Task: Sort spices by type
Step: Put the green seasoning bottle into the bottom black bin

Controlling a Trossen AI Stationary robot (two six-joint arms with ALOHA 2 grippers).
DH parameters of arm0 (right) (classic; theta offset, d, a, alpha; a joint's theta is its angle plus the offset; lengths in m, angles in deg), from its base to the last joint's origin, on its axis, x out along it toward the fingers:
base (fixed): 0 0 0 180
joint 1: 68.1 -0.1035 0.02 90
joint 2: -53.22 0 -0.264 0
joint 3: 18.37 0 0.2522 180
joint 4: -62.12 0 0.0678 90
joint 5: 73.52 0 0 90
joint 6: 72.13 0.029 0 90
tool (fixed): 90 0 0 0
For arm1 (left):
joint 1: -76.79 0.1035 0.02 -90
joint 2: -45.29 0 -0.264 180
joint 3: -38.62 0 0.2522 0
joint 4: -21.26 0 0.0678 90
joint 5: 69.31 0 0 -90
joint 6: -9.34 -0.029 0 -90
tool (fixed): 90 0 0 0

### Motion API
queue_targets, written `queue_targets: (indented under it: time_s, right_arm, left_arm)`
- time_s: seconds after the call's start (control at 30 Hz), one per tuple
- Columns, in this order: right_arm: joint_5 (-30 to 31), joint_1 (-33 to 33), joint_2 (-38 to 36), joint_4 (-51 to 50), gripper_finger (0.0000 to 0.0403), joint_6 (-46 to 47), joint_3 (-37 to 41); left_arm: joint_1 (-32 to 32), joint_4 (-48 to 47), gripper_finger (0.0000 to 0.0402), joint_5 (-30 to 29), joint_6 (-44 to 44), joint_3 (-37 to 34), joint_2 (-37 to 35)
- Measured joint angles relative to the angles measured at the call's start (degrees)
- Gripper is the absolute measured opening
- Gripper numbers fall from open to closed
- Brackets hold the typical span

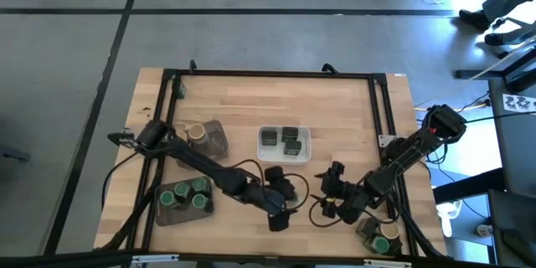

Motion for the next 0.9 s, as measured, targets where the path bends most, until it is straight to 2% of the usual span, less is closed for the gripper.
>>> queue_targets:
  time_s: [0.43, 0.67, 0.9]
  right_arm:
    - [1.1, 0.02, 0.0, 0.21, 0.0321, 0.07, 0.0]
    - [4.05, 0.02, 0.02, 0.25, 0.0321, 0.15, 0.0]
    - [4.06, 0.02, 0.02, 0.25, 0.0321, 0.89, 0.0]
  left_arm:
    - [1.42, 2.25, 0.035, -1.24, 0.71, -2.16, 1.04]
    - [1.65, 4.27, 0.0315, -0.89, -1.13, -2.18, 1.04]
    - [1.6, 4.21, 0.0295, -0.26, -1.67, -2.2, 1.03]
